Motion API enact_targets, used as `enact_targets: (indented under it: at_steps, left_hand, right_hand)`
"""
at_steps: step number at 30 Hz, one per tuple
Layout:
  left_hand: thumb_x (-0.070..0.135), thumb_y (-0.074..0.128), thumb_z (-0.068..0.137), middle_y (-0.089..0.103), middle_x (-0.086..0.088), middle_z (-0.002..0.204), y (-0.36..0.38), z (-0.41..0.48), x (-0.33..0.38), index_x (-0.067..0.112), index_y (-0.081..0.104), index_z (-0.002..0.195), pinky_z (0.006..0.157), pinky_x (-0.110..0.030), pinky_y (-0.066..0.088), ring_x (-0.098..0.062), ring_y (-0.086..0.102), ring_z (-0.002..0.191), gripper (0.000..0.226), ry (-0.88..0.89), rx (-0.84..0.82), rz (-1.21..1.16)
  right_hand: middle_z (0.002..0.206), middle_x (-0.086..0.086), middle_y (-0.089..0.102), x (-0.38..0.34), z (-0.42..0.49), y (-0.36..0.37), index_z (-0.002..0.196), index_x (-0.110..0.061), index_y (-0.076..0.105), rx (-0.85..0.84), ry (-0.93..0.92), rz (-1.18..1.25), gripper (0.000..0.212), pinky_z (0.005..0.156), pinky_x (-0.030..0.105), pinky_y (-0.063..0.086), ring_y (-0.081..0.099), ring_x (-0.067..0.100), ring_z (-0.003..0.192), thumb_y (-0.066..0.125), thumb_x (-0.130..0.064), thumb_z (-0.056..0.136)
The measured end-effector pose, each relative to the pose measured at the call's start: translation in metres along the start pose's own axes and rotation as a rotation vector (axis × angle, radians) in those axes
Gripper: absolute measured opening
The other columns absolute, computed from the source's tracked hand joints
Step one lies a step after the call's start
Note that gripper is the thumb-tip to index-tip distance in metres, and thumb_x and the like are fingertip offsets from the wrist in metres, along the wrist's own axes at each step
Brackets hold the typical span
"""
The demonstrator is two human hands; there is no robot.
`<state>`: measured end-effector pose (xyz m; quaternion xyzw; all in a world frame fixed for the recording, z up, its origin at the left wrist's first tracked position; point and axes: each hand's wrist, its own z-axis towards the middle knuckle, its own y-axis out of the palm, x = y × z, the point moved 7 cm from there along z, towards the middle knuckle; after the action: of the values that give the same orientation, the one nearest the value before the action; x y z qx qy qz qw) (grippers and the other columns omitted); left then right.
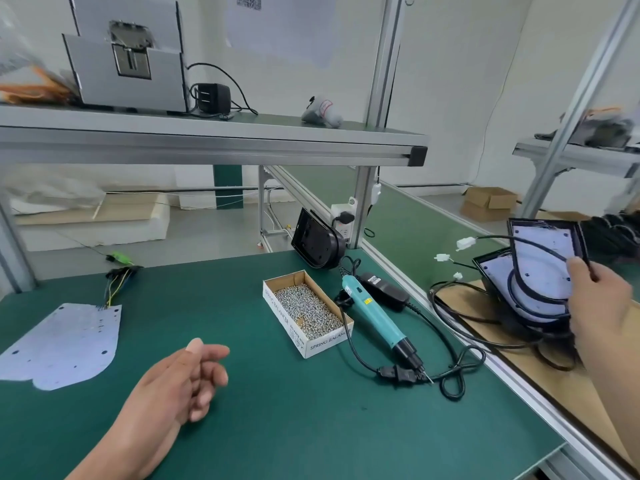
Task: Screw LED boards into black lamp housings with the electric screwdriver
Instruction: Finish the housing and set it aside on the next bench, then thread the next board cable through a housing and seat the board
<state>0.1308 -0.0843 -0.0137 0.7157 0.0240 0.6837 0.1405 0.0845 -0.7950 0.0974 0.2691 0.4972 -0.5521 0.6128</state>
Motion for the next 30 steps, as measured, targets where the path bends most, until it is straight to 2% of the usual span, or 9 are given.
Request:
enact_targets:
  at_steps: [2, 4, 8, 11, 15, 19, 22, 26, 30]
  left_hand:
    - [0.053, 0.056, 0.094, 0.065, -0.025, 0.088, 0.000, 0.001, -0.001, 0.003, 0.073, 0.118, 0.046, -0.031, 0.036, -0.022, 0.045, 0.060, 0.057, -0.004, -0.005, -0.012]
    - [0.052, 0.055, 0.094, 0.064, -0.025, 0.088, 0.000, 0.001, -0.001, 0.003, 0.074, 0.117, 0.046, -0.031, 0.036, -0.022, 0.045, 0.059, 0.057, -0.003, -0.009, -0.030]
    - [0.049, 0.053, 0.097, 0.063, -0.027, 0.087, 0.000, 0.002, -0.001, 0.000, 0.073, 0.116, 0.045, -0.031, 0.035, -0.022, 0.045, 0.057, 0.056, -0.007, -0.010, -0.063]
    - [0.048, 0.052, 0.098, 0.063, -0.027, 0.087, 0.001, 0.002, -0.001, 0.001, 0.074, 0.115, 0.045, -0.031, 0.034, -0.022, 0.045, 0.057, 0.055, -0.011, -0.017, -0.074]
    - [0.049, 0.052, 0.099, 0.063, -0.027, 0.088, 0.000, 0.002, -0.001, 0.003, 0.075, 0.113, 0.045, -0.031, 0.034, -0.022, 0.045, 0.057, 0.053, -0.016, -0.023, -0.081]
    - [0.048, 0.052, 0.099, 0.063, -0.026, 0.088, 0.001, 0.002, 0.000, 0.002, 0.075, 0.113, 0.045, -0.030, 0.034, -0.022, 0.045, 0.057, 0.053, -0.023, -0.026, -0.091]
    - [0.048, 0.053, 0.098, 0.062, -0.026, 0.088, 0.002, 0.001, 0.002, 0.005, 0.077, 0.110, 0.046, -0.030, 0.035, -0.021, 0.045, 0.058, 0.051, -0.027, -0.030, -0.094]
    - [0.050, 0.054, 0.097, 0.062, -0.026, 0.088, 0.001, 0.001, 0.002, 0.002, 0.074, 0.113, 0.047, -0.030, 0.034, -0.021, 0.044, 0.059, 0.054, -0.031, -0.028, -0.100]
    - [0.052, 0.056, 0.096, 0.063, -0.024, 0.088, 0.002, 0.001, 0.002, 0.004, 0.074, 0.114, 0.047, -0.030, 0.035, -0.021, 0.044, 0.059, 0.055, -0.031, -0.026, -0.091]
  right_hand:
    - [0.079, -0.002, 0.059, -0.011, -0.009, 0.004, 0.101, -0.018, 0.064, 0.005, -0.076, -0.067, 0.044, 0.069, 0.041, 0.041, 0.050, 0.023, 0.075, 0.058, -0.060, 0.090]
    - [0.093, -0.008, 0.065, -0.021, -0.018, 0.010, 0.118, -0.025, 0.067, 0.003, -0.161, -0.157, 0.040, 0.080, 0.044, 0.048, 0.058, 0.022, 0.089, 0.056, -0.053, 0.092]
    - [0.107, 0.011, 0.073, -0.023, -0.019, 0.022, 0.128, -0.021, 0.067, 0.036, -0.183, -0.319, 0.042, 0.083, 0.051, 0.053, 0.065, 0.041, 0.098, 0.055, -0.042, 0.094]
    - [0.116, 0.025, 0.064, -0.022, -0.011, 0.033, 0.137, -0.022, 0.061, 0.055, -0.165, -0.450, 0.046, 0.085, 0.059, 0.052, 0.058, 0.050, 0.104, 0.056, -0.037, 0.094]
    - [0.115, 0.028, 0.059, -0.019, -0.001, 0.045, 0.135, -0.022, 0.057, 0.050, -0.131, -0.613, 0.044, 0.089, 0.065, 0.047, 0.051, 0.056, 0.106, 0.054, -0.034, 0.093]
    - [0.117, 0.018, 0.061, -0.019, 0.006, 0.052, 0.122, -0.022, 0.055, 0.023, -0.207, -0.588, 0.035, 0.092, 0.068, 0.049, 0.055, 0.051, 0.110, 0.046, -0.033, 0.090]
    - [0.109, 0.016, 0.062, -0.034, -0.004, 0.056, 0.111, -0.020, 0.056, 0.021, -0.321, -0.546, 0.028, 0.090, 0.065, 0.051, 0.056, 0.048, 0.104, 0.044, -0.024, 0.086]
    - [0.119, 0.022, 0.062, -0.060, -0.021, 0.063, 0.119, -0.008, 0.062, 0.009, -0.419, -0.459, 0.045, 0.101, 0.063, 0.044, 0.052, 0.049, 0.118, 0.040, -0.016, 0.081]
    - [0.123, 0.024, 0.062, -0.102, -0.064, 0.073, 0.128, -0.003, 0.068, 0.071, -0.651, -0.278, 0.055, 0.109, 0.047, 0.034, 0.048, 0.045, 0.123, 0.043, -0.006, 0.079]
